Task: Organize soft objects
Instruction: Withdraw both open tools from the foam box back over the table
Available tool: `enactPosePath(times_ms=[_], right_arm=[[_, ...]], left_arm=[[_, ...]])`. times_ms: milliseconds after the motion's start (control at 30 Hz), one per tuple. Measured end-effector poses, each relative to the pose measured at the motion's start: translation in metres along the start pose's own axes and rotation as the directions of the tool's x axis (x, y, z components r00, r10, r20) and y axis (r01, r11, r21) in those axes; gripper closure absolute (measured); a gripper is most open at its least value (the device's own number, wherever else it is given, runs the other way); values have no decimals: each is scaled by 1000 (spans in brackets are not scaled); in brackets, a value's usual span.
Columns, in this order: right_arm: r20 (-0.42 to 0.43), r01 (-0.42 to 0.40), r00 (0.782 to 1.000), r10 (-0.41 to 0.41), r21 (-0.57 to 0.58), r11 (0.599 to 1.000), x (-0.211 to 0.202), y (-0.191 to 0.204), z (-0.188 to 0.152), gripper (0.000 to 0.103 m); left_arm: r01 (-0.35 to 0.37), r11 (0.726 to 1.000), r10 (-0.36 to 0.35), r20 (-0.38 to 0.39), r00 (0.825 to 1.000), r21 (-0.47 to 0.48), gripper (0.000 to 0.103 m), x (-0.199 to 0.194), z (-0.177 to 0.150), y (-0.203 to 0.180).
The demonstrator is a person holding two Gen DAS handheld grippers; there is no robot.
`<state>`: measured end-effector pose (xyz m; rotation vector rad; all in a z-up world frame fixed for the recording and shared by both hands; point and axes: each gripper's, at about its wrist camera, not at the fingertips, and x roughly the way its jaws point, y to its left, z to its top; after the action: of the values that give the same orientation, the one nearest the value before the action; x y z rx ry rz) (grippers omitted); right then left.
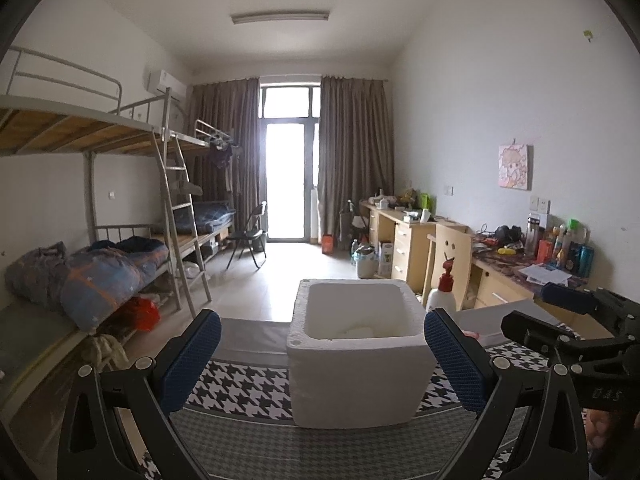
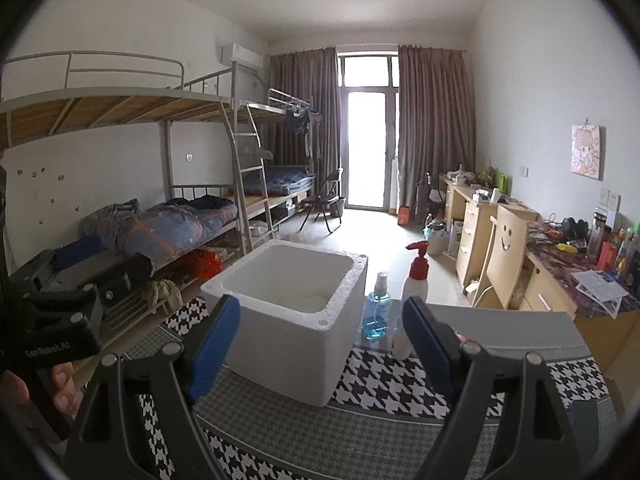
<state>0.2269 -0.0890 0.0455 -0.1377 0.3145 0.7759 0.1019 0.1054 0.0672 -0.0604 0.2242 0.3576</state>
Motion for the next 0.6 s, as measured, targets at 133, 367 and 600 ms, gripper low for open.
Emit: enactPosePath(times_ms=[133, 367, 600], right_arm=[[10, -1, 1000, 1, 0, 1000, -6, 1, -4, 17], [27, -8, 1000, 7, 15, 1000, -18, -3, -13, 17], [41, -4, 999, 3, 34, 999, -28, -6, -26, 17]], left_arm=[[1, 1000, -1, 8, 1000, -6, 1, -3, -3, -1], [-6, 1000, 7, 32, 999, -8, 1, -11, -10, -7], [-18, 1000, 18, 53, 998, -4, 1, -18, -18, -13]])
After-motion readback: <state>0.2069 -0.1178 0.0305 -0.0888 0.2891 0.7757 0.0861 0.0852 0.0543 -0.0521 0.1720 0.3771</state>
